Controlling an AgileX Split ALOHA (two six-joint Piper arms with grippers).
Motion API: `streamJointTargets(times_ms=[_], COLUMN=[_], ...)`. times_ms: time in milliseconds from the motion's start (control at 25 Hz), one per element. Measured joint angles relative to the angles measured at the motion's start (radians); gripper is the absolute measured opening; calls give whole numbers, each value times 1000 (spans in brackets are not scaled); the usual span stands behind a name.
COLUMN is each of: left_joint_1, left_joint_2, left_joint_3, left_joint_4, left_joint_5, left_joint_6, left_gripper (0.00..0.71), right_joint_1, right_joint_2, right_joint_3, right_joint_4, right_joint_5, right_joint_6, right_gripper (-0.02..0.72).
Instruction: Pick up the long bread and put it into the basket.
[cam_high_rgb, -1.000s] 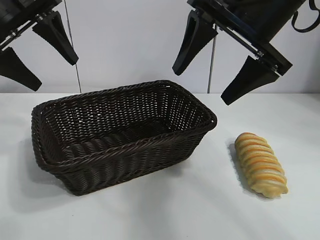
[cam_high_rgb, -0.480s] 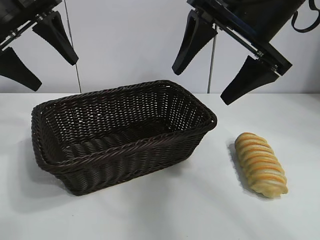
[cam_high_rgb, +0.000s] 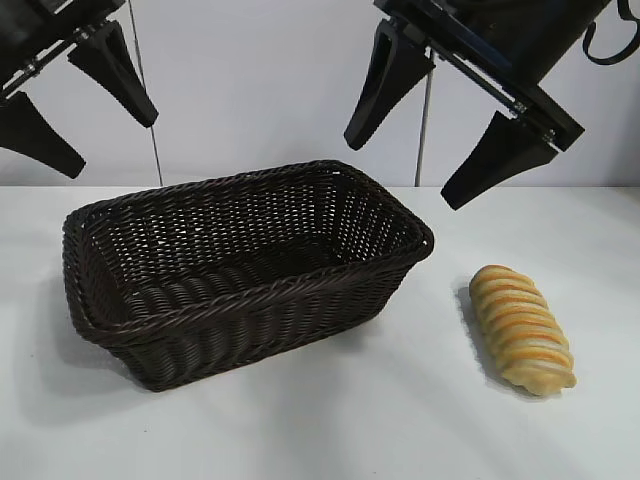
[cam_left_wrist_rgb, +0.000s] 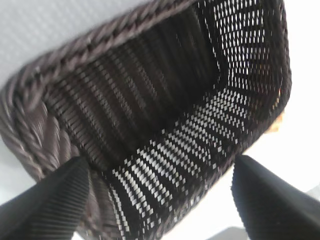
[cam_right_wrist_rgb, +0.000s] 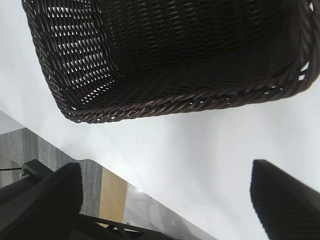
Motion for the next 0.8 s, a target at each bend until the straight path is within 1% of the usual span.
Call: streamJointTargets(times_ms=[200, 320, 360, 440, 520, 600, 800], left_joint_1=[0, 0, 0, -2, -6, -19, -77], left_joint_2=[0, 0, 0, 0, 0, 0, 0], left_joint_3=[0, 0, 0, 0, 0, 0, -2], left_joint_4=[-1, 9, 27, 104, 184, 243, 302], left_joint_5=[1, 54, 78, 129, 154, 162, 154], left_joint_6=[0, -3, -14, -76, -145, -189, -252], left_gripper=[570, 568, 562, 529, 499, 485, 476], right_joint_1=[0, 0, 0, 0, 0, 0, 0], right_joint_2=[0, 0, 0, 0, 0, 0, 0], right_joint_3=[0, 0, 0, 0, 0, 0, 0], right_joint_4=[0, 0, 0, 0, 0, 0, 0], right_joint_5=[0, -1, -4, -14, -17, -17, -17], right_joint_6=[0, 0, 0, 0, 0, 0, 0], right_gripper=[631, 631, 631, 631, 631, 631, 631])
